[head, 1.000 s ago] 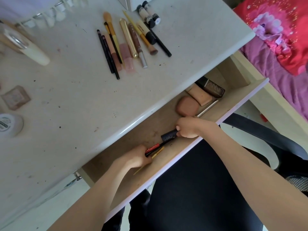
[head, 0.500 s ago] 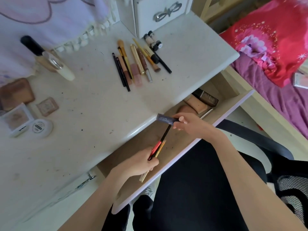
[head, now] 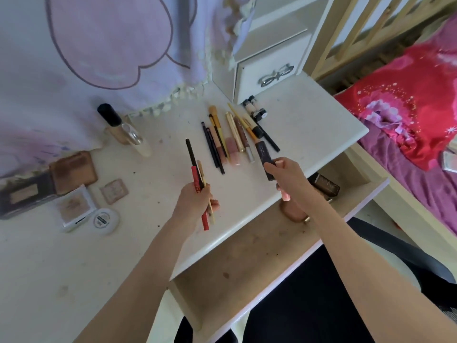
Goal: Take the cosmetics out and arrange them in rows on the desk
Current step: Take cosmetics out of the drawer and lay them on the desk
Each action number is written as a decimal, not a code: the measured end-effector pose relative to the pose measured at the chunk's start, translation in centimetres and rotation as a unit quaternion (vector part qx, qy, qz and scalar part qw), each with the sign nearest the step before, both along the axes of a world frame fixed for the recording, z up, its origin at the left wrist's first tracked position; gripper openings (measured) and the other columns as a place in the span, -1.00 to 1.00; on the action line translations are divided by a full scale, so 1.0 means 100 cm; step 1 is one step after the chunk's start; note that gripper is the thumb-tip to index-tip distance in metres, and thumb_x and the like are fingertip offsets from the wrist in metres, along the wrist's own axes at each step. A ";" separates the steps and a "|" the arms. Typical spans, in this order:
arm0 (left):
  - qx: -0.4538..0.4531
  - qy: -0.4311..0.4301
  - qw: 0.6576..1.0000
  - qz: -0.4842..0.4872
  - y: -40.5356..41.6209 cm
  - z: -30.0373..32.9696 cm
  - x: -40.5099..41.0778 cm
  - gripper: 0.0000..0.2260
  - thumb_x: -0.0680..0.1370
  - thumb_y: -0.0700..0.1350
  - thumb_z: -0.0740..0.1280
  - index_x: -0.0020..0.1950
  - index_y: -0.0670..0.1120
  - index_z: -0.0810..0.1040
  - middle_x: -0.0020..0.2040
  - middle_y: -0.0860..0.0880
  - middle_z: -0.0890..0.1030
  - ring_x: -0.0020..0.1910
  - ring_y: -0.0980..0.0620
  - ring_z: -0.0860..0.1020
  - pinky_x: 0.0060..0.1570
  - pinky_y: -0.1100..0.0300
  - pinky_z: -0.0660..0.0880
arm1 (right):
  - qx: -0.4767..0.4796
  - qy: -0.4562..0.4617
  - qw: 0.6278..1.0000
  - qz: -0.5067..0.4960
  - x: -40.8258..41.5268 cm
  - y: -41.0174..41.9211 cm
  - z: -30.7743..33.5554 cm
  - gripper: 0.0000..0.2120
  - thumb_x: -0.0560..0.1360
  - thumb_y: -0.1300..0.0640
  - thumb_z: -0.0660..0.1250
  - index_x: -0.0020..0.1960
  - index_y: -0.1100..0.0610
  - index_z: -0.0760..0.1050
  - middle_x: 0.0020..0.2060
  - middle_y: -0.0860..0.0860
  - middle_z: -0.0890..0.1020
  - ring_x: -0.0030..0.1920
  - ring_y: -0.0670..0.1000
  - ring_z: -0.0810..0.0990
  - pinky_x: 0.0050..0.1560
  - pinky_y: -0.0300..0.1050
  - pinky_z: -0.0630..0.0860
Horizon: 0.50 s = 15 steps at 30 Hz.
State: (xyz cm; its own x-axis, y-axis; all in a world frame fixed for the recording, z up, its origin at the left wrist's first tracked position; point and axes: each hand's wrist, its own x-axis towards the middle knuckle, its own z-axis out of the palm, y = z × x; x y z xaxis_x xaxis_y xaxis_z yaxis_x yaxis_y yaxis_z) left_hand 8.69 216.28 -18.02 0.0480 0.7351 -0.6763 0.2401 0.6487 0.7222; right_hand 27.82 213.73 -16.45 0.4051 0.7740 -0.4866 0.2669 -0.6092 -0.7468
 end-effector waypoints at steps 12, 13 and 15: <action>0.098 0.158 0.982 -0.036 0.067 -0.014 0.017 -0.88 0.49 -0.24 0.27 -0.18 -0.27 0.54 -0.28 -0.21 0.57 -0.40 -0.10 0.52 -0.31 0.14 0.54 | -0.012 -0.132 0.991 0.028 -0.009 0.049 -0.023 -0.91 0.51 0.16 0.25 -0.02 0.16 0.44 -0.28 0.05 0.49 -0.23 0.04 0.45 -0.38 -0.27 0.32; 0.105 0.148 0.983 -0.034 0.067 -0.013 0.018 -0.88 0.50 -0.23 0.27 -0.19 -0.26 0.55 -0.31 -0.18 0.58 -0.45 -0.05 0.53 -0.38 0.22 0.54 | -0.008 -0.137 0.990 0.032 -0.009 0.050 -0.023 -0.94 0.52 0.16 0.25 -0.03 0.14 0.42 -0.25 0.05 0.50 -0.21 0.04 0.45 -0.38 -0.27 0.31; 0.112 0.139 0.983 -0.033 0.068 -0.011 0.018 -0.86 0.50 -0.23 0.28 -0.26 -0.18 0.52 -0.38 -0.11 0.54 -0.51 0.07 0.51 -0.41 0.34 0.50 | 0.000 -0.143 0.989 0.030 -0.008 0.050 -0.025 -0.96 0.52 0.17 0.24 -0.07 0.12 0.38 -0.26 0.04 0.49 -0.23 0.03 0.44 -0.38 -0.25 0.30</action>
State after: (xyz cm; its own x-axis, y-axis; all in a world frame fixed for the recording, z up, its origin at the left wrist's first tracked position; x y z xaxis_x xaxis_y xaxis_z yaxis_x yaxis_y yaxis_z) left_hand 10.53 223.03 -19.14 -0.0629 0.8681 -0.4923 0.4851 0.4577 0.7451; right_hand 27.05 218.75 -18.94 0.4799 0.8004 -0.3591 0.5019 -0.5863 -0.6360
